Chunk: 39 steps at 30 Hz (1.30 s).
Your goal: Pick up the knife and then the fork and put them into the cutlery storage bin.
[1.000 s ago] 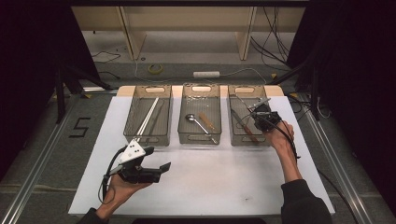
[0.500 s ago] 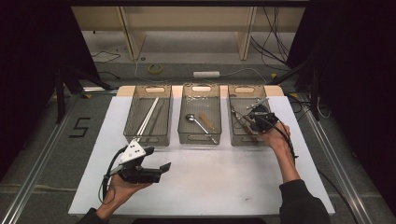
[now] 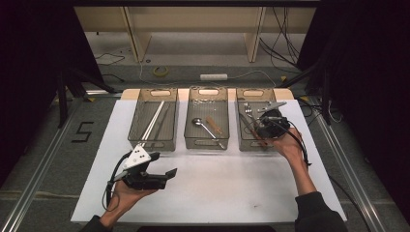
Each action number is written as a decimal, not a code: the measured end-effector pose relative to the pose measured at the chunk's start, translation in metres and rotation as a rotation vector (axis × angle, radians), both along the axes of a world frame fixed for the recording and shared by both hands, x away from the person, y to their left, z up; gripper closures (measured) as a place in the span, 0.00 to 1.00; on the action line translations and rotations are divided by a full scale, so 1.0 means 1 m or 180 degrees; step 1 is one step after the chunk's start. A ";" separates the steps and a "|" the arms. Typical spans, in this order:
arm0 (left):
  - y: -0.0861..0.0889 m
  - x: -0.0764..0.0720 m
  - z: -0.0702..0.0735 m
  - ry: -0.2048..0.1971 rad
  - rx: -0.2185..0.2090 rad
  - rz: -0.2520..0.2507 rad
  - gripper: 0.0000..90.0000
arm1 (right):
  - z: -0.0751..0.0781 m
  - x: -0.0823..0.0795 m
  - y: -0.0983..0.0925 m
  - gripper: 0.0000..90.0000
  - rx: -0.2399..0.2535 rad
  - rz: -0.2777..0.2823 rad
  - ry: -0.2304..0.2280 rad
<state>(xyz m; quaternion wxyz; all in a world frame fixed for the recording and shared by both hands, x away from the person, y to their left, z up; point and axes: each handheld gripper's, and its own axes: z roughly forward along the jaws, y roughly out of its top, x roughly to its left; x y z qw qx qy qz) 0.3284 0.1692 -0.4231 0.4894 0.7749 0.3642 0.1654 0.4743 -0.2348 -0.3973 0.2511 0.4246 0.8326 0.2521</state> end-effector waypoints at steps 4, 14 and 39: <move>0.000 0.000 0.000 0.0000 -0.0008 -0.0002 0.17 | 0.002 -0.003 -0.001 0.57 0.0224 -0.0018 0.0033; 0.000 0.000 0.000 0.0008 -0.0022 -0.0015 0.17 | 0.001 -0.019 -0.002 0.43 0.0732 0.0035 0.0099; -0.002 0.000 0.000 0.0027 -0.0038 -0.0032 0.17 | 0.005 -0.055 0.012 0.34 0.1390 0.0342 -0.0063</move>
